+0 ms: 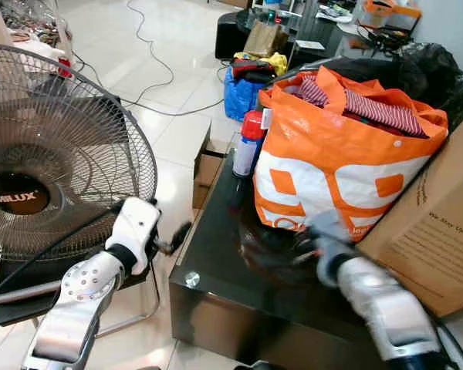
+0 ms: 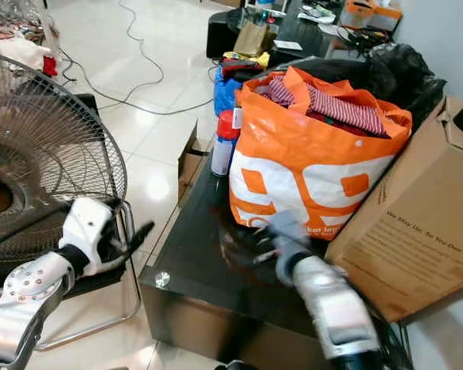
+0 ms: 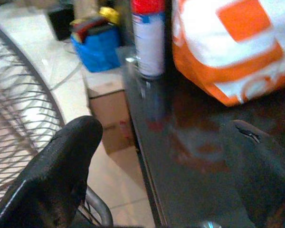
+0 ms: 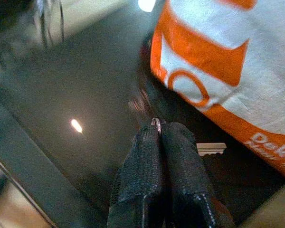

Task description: Hang keys on a hook

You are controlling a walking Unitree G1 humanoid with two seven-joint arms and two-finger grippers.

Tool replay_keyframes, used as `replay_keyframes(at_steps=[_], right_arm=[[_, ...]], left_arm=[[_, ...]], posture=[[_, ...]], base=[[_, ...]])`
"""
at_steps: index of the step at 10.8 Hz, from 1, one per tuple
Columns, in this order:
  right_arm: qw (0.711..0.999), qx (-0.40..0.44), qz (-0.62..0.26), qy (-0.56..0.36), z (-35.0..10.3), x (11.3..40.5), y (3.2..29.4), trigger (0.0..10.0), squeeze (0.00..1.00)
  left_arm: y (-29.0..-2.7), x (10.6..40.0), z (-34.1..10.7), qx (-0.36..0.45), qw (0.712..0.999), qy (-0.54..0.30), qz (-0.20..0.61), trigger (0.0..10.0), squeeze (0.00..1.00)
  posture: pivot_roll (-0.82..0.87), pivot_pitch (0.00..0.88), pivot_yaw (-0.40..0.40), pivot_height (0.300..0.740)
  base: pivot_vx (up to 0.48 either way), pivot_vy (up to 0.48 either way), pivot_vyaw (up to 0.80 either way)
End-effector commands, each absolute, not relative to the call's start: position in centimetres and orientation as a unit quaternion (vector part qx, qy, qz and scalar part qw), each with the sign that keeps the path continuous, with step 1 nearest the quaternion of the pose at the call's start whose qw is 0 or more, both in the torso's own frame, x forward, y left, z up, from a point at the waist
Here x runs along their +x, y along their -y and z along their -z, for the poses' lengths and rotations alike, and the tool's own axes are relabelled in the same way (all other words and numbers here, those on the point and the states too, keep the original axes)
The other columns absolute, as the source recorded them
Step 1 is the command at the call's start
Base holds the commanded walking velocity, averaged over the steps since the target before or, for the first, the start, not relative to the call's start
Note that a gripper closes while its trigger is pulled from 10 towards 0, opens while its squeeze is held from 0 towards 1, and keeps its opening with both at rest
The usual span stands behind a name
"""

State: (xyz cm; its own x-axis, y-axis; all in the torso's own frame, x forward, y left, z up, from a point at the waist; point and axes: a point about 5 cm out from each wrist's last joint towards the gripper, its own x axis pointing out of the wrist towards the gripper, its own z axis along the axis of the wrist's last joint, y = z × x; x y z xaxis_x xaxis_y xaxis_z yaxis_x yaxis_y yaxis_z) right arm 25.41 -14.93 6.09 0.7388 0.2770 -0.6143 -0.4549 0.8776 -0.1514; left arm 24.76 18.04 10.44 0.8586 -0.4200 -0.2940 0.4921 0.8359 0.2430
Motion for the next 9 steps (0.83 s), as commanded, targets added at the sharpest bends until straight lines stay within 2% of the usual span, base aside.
replay_keyframes(at_steps=[1, 2, 3, 4, 5, 6, 7, 9], right_arm=[[0.919, -0.135, -0.197, -0.312, -6.1, 25.7, 15.3, 0.0, 0.00], [0.902, -0.225, -0.195, -0.311, -5.9, 25.9, 15.9, 0.0, 0.00], [0.928, -0.047, -0.216, -0.300, -6.9, 26.1, 14.3, 0.0, 0.00], [0.923, -0.130, -0.212, -0.294, -6.8, 26.3, 15.0, 0.0, 0.00], [0.936, 0.009, -0.235, -0.262, -8.3, 26.5, 14.1, 0.0, 0.00], [0.933, 0.039, -0.269, -0.235, -9.4, 26.5, 14.0, 0.0, 0.00], [0.920, 0.113, -0.319, -0.200, -11.1, 26.3, 13.8, 0.0, 0.00], [0.902, 0.169, -0.360, -0.168, -12.8, 26.0, 13.9, 0.0, 0.00]], left_arm=[[-18.0, 24.6, -10.1, 0.175, 0.939, -0.125, 0.269, 10.0, 0.00], [-18.4, 24.7, -10.1, 0.182, 0.936, -0.127, 0.273, 10.0, 0.00], [-18.6, 25.1, -10.4, 0.183, 0.939, -0.120, 0.264, 10.0, 0.00], [-18.7, 25.3, -10.5, 0.185, 0.939, -0.117, 0.266, 10.0, 0.00], [-18.7, 25.5, -10.6, 0.185, 0.939, -0.111, 0.268, 10.0, 0.00], [-18.6, 25.7, -10.9, 0.180, 0.939, -0.102, 0.275, 10.0, 0.00], [-18.5, 25.8, -11.2, 0.176, 0.936, -0.097, 0.287, 10.0, 0.00], [-18.3, 26.0, -11.4, 0.174, 0.933, -0.093, 0.299, 10.0, 0.00]], posture=[[0.06, 0.000, -0.116, 0.740], [0.06, 0.000, -0.117, 0.740], [0.07, 0.000, -0.117, 0.740], [0.07, 0.000, -0.115, 0.740], [0.07, 0.000, -0.114, 0.740], [0.07, 0.000, -0.113, 0.740], [0.07, 0.000, -0.110, 0.740], [0.07, 0.000, -0.110, 0.740]], base=[[0.000, 0.000, 0.00], [0.000, 0.000, 0.00], [0.000, 0.000, 0.00], [0.000, 0.000, 0.00], [0.000, 0.000, 0.00], [0.000, 0.000, 0.00], [0.000, 0.000, 0.00], [0.000, 0.000, 0.00]])
